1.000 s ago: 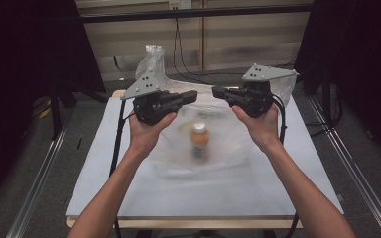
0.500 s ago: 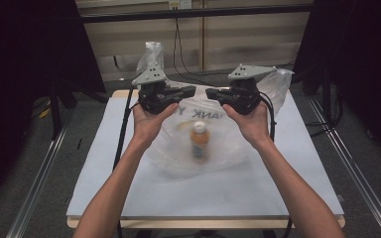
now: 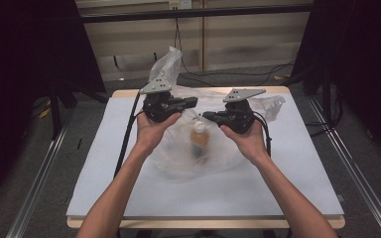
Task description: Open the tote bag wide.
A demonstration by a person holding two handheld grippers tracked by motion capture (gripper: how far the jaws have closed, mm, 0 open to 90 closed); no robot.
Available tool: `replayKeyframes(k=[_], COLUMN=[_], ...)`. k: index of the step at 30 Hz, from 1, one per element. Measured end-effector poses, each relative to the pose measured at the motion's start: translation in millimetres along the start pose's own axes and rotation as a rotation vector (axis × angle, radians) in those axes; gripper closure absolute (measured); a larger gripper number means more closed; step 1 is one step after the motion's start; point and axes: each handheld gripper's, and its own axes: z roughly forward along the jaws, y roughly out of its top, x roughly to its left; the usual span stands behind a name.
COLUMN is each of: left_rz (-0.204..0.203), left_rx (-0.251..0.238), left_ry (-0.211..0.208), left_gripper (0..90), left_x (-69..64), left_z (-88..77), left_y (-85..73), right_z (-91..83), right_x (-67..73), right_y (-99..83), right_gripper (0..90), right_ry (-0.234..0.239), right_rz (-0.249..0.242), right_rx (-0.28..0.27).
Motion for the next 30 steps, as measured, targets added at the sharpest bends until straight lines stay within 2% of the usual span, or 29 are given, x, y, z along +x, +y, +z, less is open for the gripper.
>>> replayKeyframes(k=[2, 4, 9, 14, 19, 20, 24, 25, 27, 30], left_rz=[0.019, 0.026, -0.005, -0.026, -0.021, -0.022, -0.032, -0.047, -0.057, -0.075], left_rx=[0.01, 0.034, 0.091, 0.118, 0.176, 0.197, 0.209, 0.212, 0.208, 0.233], left_ry=[-0.014, -0.016, 0.012, 0.031, 0.026, 0.024, 0.012, 0.013, 0.014, 0.015], left_gripper=[90.0, 90.0, 90.0, 90.0, 90.0, 90.0, 90.0, 90.0, 90.0, 90.0], left_x=[-5.1, -5.6, 3.5, 11.8, 11.2, 10.3, 11.6, 13.1, 13.6, 16.4], left_z=[3.2, 8.8, 16.8, 15.2, 14.5, 15.0, 15.9, 17.0, 17.5, 17.6], left_y=[-1.3, -5.0, -23.7, -40.4, -52.9, -59.4, -69.2, -76.6, -80.7, -93.8], right_z=[-1.0, -1.9, -0.6, -0.3, 0.5, 2.3, 4.4, 6.6, 8.3, 11.6], right_x=[3.2, 6.7, 9.4, 3.7, 1.0, 0.3, -4.2, -9.0, -13.8, -20.2], right_y=[-7.2, -10.4, -18.7, -27.1, -33.5, -37.5, -43.9, -48.7, -54.2, -63.2], right_gripper=[90.0, 90.0, 90.0, 90.0, 90.0, 90.0, 90.0, 90.0, 90.0, 90.0], right_ry=[0.027, 0.034, 0.044, 0.056, 0.058, 0.045, 0.037, 0.036, 0.034, 0.028], right_rz=[-0.001, -0.013, -0.017, -0.009, 0.004, 0.003, 0.018, 0.03, 0.047, 0.066], right_rx=[0.017, 0.024, 0.044, 0.041, 0.056, 0.068, 0.075, 0.08, 0.077, 0.091])
